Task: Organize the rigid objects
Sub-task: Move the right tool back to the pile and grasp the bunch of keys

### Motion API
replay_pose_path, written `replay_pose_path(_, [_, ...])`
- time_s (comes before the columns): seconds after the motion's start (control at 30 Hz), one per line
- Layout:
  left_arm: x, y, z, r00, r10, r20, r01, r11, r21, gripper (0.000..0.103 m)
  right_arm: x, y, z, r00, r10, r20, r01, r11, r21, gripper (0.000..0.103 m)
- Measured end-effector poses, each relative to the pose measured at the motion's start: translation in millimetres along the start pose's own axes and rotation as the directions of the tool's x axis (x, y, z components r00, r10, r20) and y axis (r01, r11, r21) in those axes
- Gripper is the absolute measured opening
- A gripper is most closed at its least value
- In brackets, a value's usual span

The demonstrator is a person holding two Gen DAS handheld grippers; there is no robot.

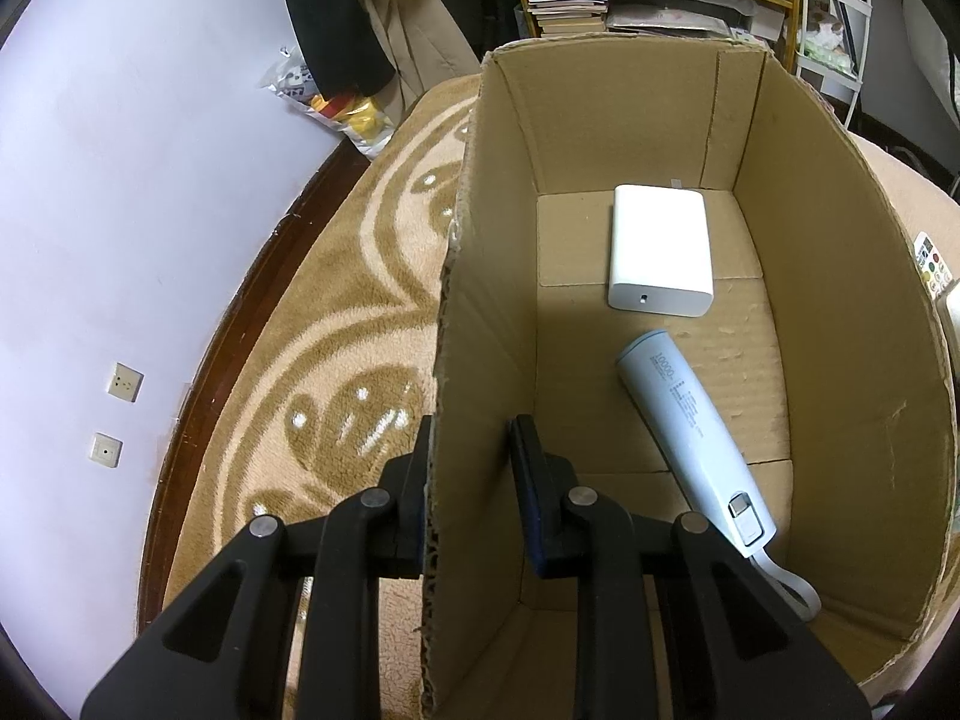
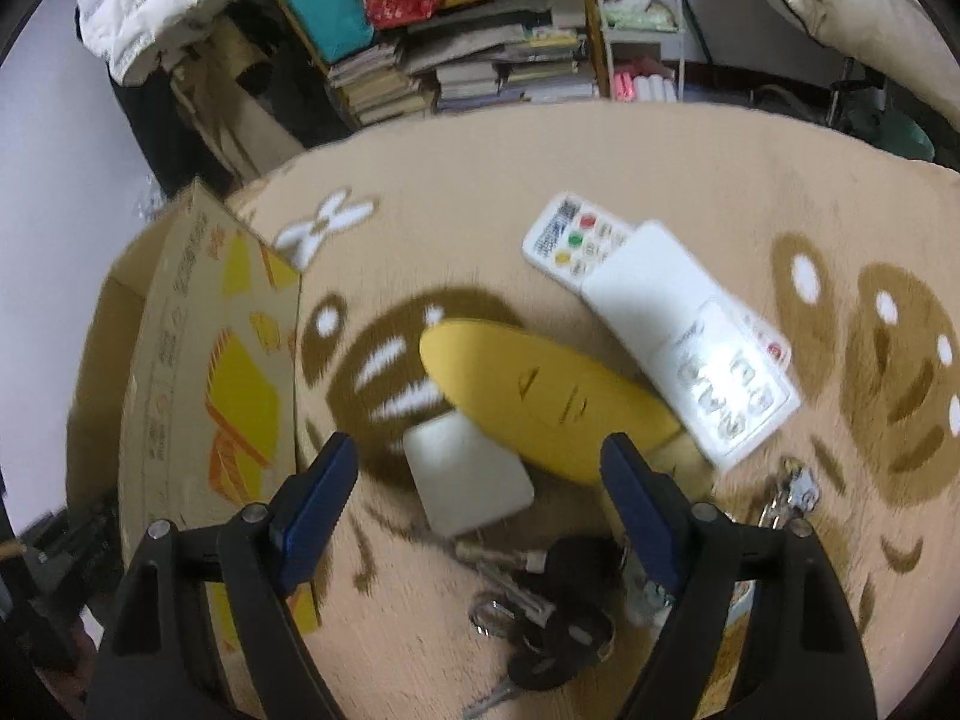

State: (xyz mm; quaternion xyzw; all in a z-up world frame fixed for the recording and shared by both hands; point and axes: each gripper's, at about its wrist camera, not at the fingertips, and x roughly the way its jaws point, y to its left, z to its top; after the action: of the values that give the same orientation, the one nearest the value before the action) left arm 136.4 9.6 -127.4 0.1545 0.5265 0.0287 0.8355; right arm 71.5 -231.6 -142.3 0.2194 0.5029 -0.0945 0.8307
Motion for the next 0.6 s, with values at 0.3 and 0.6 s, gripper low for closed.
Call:
replay_pose_path(0.3, [-0.8,1.6,-0.1,1.0,-0.006,-0.002,0.006,1.0,-0.003,0.023,17.1,10.0,-13.4,0.989,-0.028,-0.145,0.019,0.998,-0.062,0.069])
replay_pose_path(0.6, [-0.8,0.5,0.1,1.0,-0.002,-0.001,0.002,1.0,0.001,0.023,21.8,11.6,-24.8,0.983,-0.032,-0.183,0.011,0.993,-0.115,0.069])
